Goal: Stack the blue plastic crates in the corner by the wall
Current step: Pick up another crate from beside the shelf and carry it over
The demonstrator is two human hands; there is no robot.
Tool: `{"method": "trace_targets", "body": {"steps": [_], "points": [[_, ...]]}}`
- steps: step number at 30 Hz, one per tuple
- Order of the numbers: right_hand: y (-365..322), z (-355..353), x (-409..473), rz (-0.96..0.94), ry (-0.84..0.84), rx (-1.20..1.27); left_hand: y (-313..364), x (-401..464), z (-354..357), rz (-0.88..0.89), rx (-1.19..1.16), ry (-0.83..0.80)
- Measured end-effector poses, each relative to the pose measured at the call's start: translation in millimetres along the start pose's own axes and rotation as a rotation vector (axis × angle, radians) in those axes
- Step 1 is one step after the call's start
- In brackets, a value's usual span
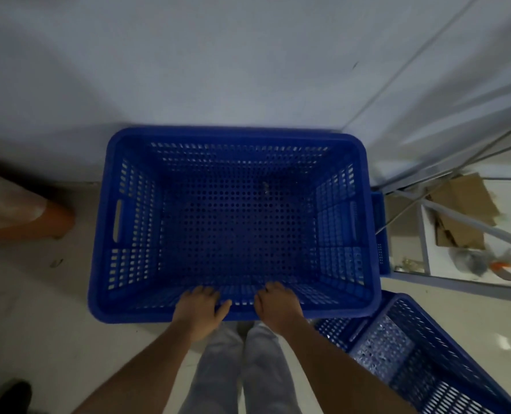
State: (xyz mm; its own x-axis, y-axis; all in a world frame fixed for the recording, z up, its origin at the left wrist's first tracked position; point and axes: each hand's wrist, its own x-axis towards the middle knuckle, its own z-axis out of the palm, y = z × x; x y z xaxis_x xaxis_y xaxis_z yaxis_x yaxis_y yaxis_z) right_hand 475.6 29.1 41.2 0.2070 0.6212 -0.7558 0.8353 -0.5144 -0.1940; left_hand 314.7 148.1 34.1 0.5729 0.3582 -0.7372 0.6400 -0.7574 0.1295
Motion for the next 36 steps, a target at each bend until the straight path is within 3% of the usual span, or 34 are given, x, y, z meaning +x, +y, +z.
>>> {"method": "trace_targets", "body": {"steps": [14,20,30,36], "points": [[5.5,9.1,13.6,-0.058,-0.008,-0.080,-1.9,15.3,10.6,0.007,0.061,0.011],[2.2,-4.6,5.6,-0.020,-0.017,-0.030,0.4,9.1,-10.7,0.000,-0.017,-0.060],[1.8,10.7,13.9,-0.073,0.080,-0.020,2.5,21.2,9.8,0.053,0.036,0.078],[-2.5,3.0,10.1,-0.054,0.087,-0.059,5.4,20.0,1.3,0.028,0.074,0.053]]}}
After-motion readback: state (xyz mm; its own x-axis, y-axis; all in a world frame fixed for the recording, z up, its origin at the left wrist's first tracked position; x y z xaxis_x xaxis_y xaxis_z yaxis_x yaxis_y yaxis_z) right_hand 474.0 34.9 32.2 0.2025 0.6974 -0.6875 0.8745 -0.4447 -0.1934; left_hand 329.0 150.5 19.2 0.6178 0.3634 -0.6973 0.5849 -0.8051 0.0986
